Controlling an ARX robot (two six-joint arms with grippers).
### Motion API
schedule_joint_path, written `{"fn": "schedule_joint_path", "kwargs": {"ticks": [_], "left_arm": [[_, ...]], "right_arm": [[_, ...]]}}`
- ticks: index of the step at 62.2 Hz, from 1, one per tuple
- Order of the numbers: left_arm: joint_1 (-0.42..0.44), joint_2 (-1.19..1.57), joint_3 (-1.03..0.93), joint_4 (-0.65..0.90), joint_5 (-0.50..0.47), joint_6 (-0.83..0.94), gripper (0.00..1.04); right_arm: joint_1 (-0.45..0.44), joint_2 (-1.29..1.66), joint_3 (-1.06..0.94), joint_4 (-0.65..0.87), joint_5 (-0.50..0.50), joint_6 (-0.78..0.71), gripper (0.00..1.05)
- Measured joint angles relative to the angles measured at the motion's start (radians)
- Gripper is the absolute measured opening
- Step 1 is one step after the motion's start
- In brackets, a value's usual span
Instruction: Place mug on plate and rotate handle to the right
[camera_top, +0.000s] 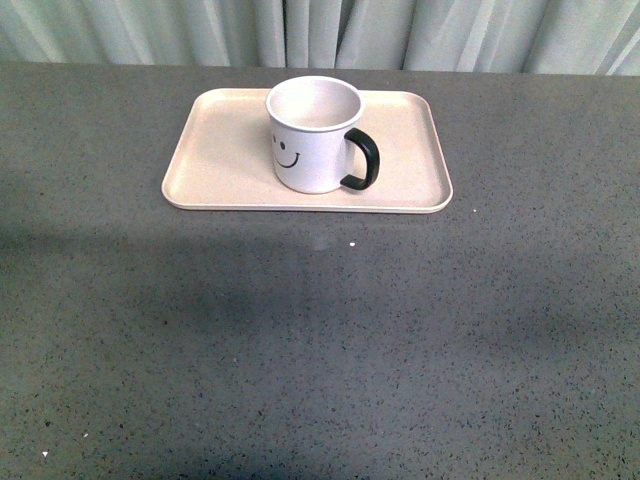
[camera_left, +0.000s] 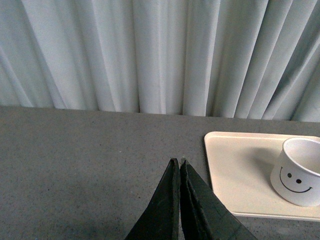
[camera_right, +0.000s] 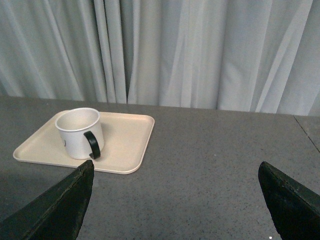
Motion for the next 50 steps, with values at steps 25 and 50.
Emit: {"fn": "schedule_joint_path", "kwargs": {"ticks": [25, 50], "left_arm": [[0.082, -0.297, -0.109, -0.187, 0.078, 0.001, 0.01], [0.082, -0.554, -0.11, -0.423, 0.078, 0.001, 0.01]], "right_arm": [[0.0, 0.0, 0.0, 0.0, 0.0, 0.0, 0.96], [0.0, 0.0, 0.0, 0.0, 0.0, 0.0, 0.96]]}}
